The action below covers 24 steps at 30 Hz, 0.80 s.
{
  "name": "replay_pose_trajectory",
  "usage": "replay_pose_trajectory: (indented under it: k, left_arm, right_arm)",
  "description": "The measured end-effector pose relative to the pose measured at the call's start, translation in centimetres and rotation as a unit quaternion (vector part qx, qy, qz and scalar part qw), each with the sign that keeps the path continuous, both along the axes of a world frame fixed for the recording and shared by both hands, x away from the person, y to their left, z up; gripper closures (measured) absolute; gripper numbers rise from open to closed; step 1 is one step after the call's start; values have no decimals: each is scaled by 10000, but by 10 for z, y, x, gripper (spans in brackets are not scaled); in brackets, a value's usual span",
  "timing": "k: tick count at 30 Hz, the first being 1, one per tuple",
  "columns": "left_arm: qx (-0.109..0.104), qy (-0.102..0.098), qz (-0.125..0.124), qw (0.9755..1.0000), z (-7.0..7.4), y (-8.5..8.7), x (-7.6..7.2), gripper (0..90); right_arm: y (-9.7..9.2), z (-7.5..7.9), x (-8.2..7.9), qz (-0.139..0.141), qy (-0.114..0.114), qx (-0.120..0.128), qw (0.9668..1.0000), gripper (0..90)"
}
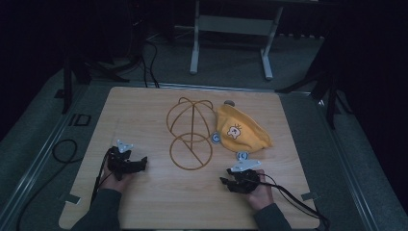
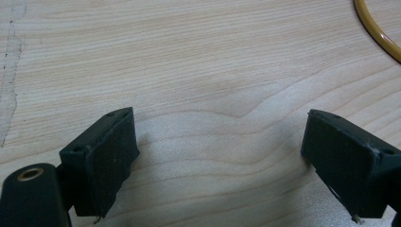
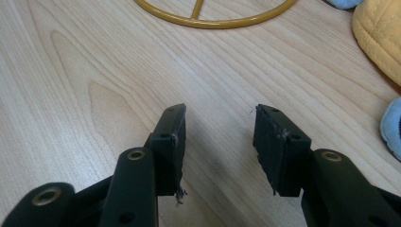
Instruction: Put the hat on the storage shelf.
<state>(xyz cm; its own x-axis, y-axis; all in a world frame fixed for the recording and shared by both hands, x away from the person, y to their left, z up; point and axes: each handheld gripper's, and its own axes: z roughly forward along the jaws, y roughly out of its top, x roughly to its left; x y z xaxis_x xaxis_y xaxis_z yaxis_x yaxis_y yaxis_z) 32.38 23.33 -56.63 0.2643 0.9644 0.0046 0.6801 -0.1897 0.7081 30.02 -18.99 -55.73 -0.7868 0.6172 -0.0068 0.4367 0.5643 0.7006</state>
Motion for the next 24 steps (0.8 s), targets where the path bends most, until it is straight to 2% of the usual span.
replay_pose_trajectory:
  k: [9,16,17,24]
  left_arm:
    - [0,1,1,10000,0,0,0,115]
    - [1,1,0,10000,0,0,0,115]
    - [-2,-1,2,10000,0,0,0,115]
    - [-1,2,2,10000,0,0,0,115]
  right_arm:
    - [0,-1,-1,-6,-19,74,10000,524]
    - [0,-1,0,29,-4,23,10000,519]
    - [-1,3,3,134,136,-90,9998,526]
    - [0,9,4,337,202,-485,9980,570]
